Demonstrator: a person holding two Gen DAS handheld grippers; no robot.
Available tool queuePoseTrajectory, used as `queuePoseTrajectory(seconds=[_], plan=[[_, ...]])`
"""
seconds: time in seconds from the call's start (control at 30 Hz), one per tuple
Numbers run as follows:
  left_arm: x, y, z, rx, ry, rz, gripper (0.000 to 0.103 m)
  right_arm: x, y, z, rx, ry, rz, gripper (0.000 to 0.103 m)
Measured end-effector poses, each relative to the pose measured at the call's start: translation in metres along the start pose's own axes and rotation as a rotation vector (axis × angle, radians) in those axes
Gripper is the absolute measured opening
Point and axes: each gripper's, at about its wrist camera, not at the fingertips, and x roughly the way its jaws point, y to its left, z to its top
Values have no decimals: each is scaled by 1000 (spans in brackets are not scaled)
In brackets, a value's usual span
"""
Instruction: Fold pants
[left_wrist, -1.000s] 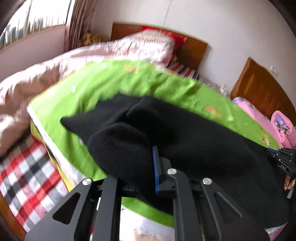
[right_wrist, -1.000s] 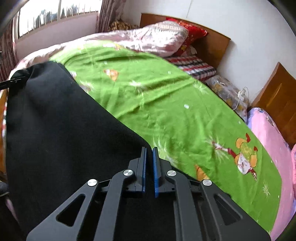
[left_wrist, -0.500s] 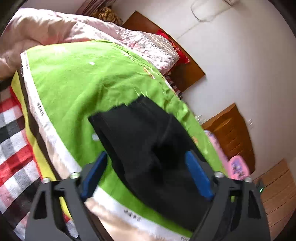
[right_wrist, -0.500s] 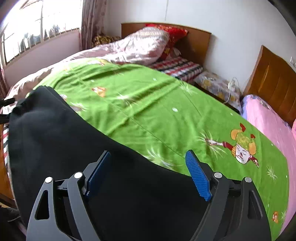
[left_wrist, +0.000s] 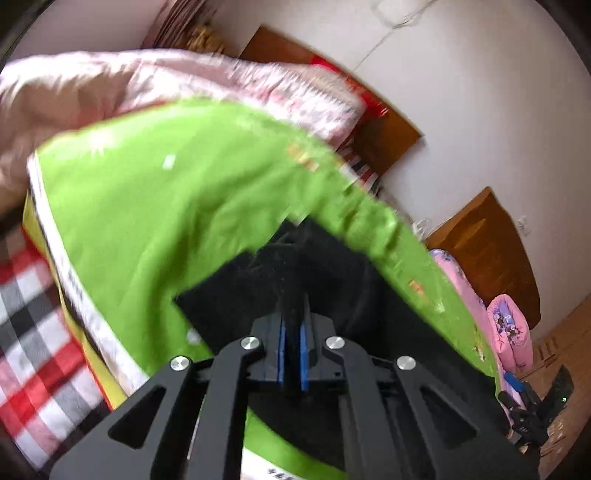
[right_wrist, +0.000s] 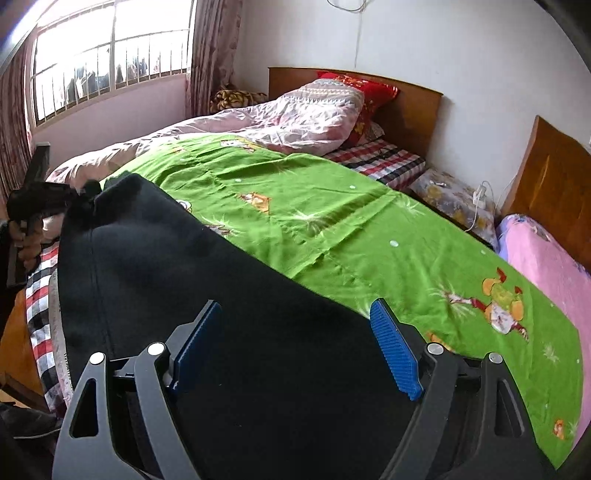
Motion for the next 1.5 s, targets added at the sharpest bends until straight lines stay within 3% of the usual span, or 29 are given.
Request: queuePoseTrajectory(seconds=[0.17,0.27,0.47,0.5,0.57,0.63,0.7,0.8,0.87,1.0,1.13,1.23,1.37,1.5], plan=[[-16,-38,25,130,-116,19,5,8,6,-4,7,10,11,80],[-16,-45,28,132,-134,28,5,6,7,-6,13,4,19,80],[25,-8,-6,102,-3,241,9,11,6,-14,1,63,28,80],[28,1,-14,88,16,274,13,11,8,-16,-12,79,29,80],[23,10,-19,71,11,324,47,7,13,-20,-46,105,16,81],[11,11,-20,56,-12,442,74,2,15,-24,-57,112,3,84],[-8,-1,-19,63,-72,522,75,-5,12,-31,-40,121,0,86],[-26,-38,-30,152,-117,467,86,-12,7,-40,1,135,16,87],[-26,-79,-47,272,-107,397,95,-15,7,-47,4,152,11,87],[7,-145,-90,472,47,219,96,-12,5,-62,-14,220,-28,88],[60,-176,-127,611,199,259,96,-16,-16,-84,61,278,15,91],[71,-188,-130,630,195,294,98,-32,-37,-98,111,292,33,92],[62,-231,-131,725,163,224,98,-56,-67,-113,171,269,-26,92],[68,-296,-149,810,199,79,100,-71,-110,-124,298,249,-105,92]])
